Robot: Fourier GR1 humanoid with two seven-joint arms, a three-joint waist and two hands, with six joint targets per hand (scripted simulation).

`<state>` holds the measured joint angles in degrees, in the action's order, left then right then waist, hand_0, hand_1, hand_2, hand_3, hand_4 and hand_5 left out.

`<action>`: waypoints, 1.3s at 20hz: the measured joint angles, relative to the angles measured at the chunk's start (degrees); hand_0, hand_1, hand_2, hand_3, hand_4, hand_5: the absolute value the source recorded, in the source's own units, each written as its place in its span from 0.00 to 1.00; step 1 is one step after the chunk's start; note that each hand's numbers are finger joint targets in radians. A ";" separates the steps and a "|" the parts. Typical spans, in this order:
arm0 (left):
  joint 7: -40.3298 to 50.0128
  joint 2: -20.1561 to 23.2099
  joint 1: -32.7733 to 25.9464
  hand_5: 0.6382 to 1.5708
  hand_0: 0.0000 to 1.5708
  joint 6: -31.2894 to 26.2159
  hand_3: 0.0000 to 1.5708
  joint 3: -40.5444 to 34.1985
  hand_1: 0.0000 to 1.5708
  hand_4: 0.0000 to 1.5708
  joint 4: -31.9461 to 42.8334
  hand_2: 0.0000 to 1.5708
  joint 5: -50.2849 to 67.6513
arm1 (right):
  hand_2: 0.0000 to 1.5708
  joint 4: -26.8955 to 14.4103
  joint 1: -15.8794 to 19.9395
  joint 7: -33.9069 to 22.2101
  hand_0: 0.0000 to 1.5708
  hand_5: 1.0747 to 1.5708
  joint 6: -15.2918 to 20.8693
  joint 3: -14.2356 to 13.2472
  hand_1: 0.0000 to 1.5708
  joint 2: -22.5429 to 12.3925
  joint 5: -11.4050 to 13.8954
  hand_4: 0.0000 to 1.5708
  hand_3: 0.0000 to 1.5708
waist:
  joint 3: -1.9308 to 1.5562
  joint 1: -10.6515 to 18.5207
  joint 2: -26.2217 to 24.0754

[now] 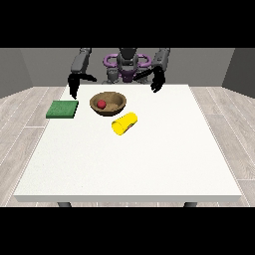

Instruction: Pick the cup and pour the ball into the bowl, then pick the bowl and place it on the pad

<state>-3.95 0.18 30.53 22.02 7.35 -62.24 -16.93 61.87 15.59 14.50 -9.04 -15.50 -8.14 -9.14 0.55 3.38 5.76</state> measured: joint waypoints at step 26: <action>-9.13 7.38 -8.28 1.00 0.00 -18.52 0.00 -7.57 0.00 0.00 -11.62 0.00 11.99 | 0.25 -26.31 12.74 14.43 0.50 0.92 10.01 -2.34 0.50 3.34 -0.69 0.28 0.00 | -0.14 4.16 3.96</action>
<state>-13.08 7.56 22.25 3.50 -0.22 -73.85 -4.95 35.57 28.33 28.93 0.97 -17.84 -4.80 -9.82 0.41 7.54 9.71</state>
